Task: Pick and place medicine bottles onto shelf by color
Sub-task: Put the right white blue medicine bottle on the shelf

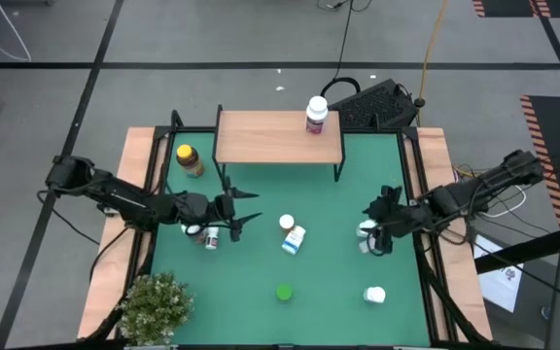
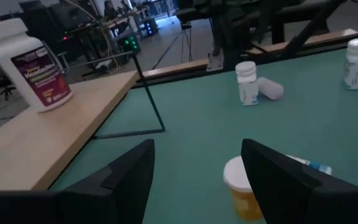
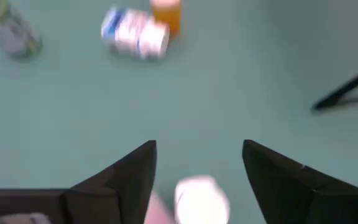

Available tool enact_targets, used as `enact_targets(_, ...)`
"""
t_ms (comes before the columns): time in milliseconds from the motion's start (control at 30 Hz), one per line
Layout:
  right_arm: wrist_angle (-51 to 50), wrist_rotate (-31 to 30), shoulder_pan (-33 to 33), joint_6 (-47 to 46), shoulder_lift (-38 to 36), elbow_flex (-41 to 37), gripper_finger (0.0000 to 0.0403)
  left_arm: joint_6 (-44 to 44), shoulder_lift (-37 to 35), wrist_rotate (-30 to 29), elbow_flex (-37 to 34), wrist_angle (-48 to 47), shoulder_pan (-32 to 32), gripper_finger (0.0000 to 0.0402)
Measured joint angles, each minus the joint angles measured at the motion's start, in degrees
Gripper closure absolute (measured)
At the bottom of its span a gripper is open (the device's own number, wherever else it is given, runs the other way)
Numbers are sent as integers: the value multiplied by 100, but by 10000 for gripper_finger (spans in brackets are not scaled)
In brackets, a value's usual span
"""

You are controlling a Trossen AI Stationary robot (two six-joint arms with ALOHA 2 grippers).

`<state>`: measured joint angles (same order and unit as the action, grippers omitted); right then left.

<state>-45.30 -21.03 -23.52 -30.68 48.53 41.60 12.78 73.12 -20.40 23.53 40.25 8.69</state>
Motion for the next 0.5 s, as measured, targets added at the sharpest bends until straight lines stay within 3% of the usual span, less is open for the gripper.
enact_targets(167, -136, 28, 87, -465, 110, -2, 133, -110, 0, 0, 2, -250, -4, 156)
enact_targets(500, 321, -14, 97, 438, 94, -2, 135, -645, -3, -62, 2, -352, 9, 156)
